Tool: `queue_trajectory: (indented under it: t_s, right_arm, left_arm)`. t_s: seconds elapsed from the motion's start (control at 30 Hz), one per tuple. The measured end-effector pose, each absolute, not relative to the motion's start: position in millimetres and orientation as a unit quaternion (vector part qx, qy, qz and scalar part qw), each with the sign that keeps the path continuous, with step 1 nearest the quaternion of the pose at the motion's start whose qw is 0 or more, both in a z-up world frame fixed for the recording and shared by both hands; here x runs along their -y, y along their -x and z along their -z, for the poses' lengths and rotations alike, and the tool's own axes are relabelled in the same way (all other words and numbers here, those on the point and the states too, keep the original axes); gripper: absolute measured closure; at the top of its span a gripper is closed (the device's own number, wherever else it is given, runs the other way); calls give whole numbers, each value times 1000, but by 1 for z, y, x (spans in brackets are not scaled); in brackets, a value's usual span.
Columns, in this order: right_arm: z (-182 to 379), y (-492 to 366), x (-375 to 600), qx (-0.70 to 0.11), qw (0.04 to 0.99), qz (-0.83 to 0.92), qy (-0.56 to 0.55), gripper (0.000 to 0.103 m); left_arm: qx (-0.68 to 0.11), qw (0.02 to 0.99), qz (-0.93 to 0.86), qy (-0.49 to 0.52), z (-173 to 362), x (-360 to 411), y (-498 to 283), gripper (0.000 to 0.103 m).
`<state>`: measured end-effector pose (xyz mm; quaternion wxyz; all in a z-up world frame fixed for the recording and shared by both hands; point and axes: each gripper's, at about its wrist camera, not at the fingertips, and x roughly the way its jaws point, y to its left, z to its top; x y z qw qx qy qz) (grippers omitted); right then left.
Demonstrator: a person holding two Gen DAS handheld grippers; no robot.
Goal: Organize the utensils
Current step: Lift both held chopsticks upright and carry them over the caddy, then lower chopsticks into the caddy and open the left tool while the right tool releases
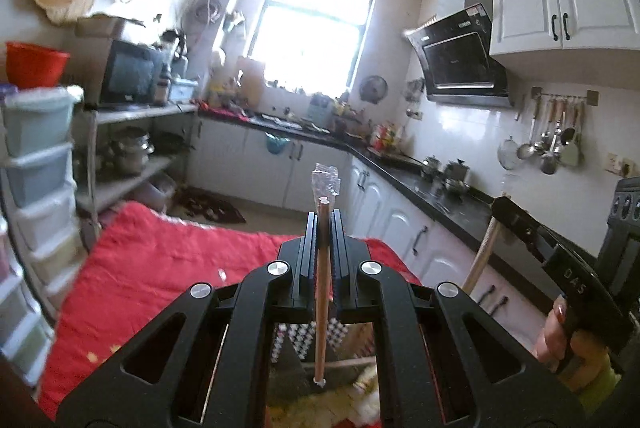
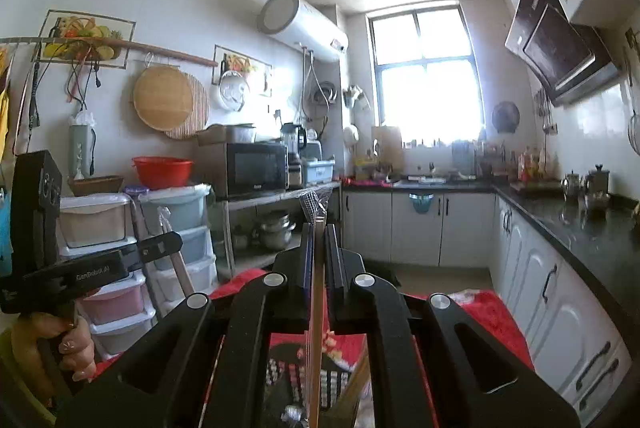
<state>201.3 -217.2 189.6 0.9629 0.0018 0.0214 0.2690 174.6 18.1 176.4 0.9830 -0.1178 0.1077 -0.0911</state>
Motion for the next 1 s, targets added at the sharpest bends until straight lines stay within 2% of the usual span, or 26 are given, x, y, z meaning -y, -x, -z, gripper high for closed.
queue_trajectory:
  t_s: [0.37, 0.9, 1.0]
  right_arm:
    - [-178, -233, 201, 24, 962, -271, 3, 97]
    - [-123, -263, 180, -35, 965, -259, -6, 97]
    - [-117, -265, 178, -51, 965, -256, -8, 94]
  left_arm:
    - [-80, 993, 31, 83, -173, -17, -199, 100]
    - [-119, 990, 15, 75, -121, -10, -221, 100]
    - [-130, 988, 14, 76, -114, -9, -224, 100]
